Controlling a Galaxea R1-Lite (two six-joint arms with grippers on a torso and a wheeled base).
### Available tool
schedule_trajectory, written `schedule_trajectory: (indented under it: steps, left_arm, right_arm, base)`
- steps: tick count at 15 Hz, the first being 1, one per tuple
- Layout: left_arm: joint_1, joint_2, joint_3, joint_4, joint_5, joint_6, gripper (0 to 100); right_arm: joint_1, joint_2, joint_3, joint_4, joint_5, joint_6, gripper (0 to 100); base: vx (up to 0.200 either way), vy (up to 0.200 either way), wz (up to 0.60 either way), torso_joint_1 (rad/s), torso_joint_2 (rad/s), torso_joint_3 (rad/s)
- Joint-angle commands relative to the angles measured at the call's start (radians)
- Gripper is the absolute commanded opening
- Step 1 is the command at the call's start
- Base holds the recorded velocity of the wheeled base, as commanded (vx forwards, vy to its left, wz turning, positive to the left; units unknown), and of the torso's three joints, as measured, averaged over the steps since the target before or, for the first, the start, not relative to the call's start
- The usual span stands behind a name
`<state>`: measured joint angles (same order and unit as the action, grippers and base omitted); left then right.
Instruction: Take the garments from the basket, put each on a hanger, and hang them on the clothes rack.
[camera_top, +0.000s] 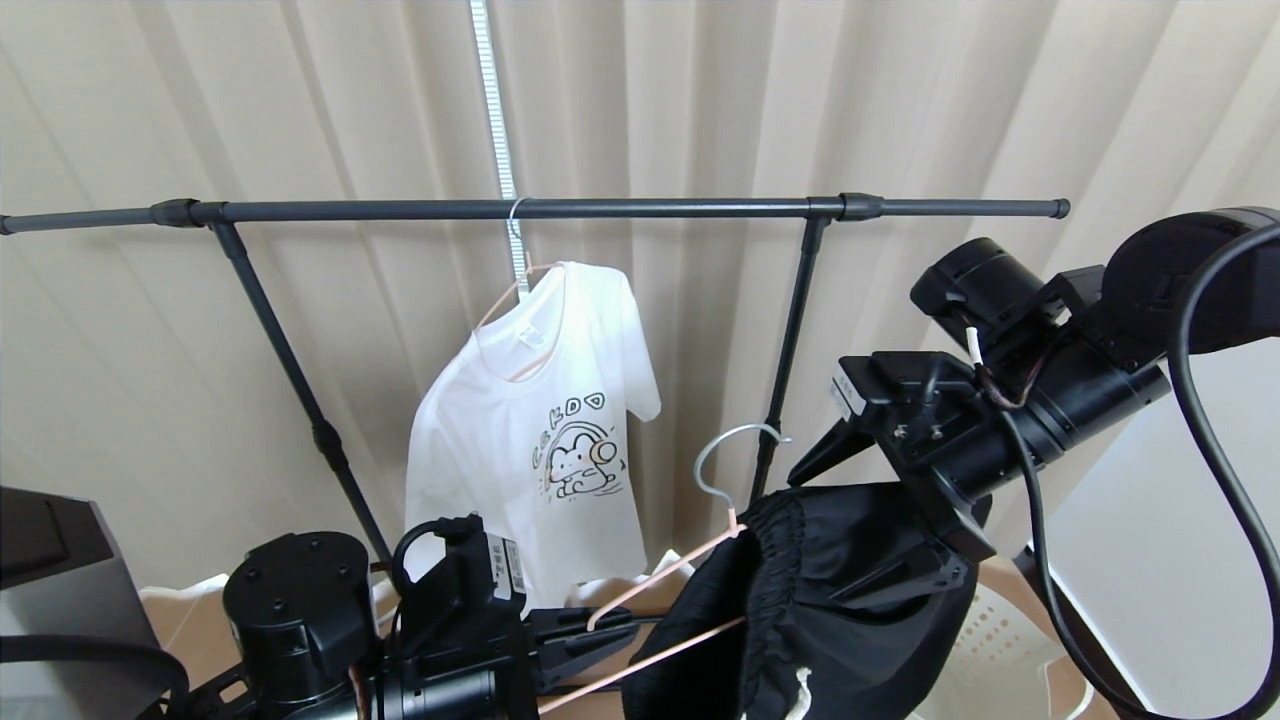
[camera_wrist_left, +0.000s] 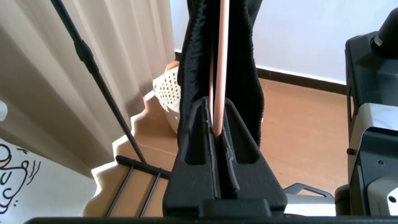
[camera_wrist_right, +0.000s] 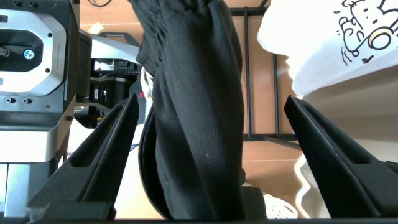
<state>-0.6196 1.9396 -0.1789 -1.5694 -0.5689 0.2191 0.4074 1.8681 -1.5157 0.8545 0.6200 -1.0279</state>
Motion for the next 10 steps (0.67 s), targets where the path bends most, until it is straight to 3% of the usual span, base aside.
schedule_trajectory:
  steps: [1,2,10]
  left_arm:
    - [0.0,-0.001,-0.001,-0.001,0.001,0.0,0]
    - [0.0,-0.001,-0.001,-0.001,0.001,0.0,0]
    - [0.003,0.002,-0.004,-0.001,0.001,-0.001,0]
  right_arm:
    - [0.001,0.0,0.0,0.0,-0.006,0.0,100]
    - [0.001,0.003,0.0,0.0,-0.006,0.0,0]
    - [0.001,-0.003,-0.001,0.0,-0.003,-0.001,0]
  base:
    - [0.0,0.0,0.0,0.0,0.0,0.0]
    - [0.0,0.0,0.0,0.0,0.0,0.0]
    - [0.0,0.0,0.0,0.0,0.0,0.0]
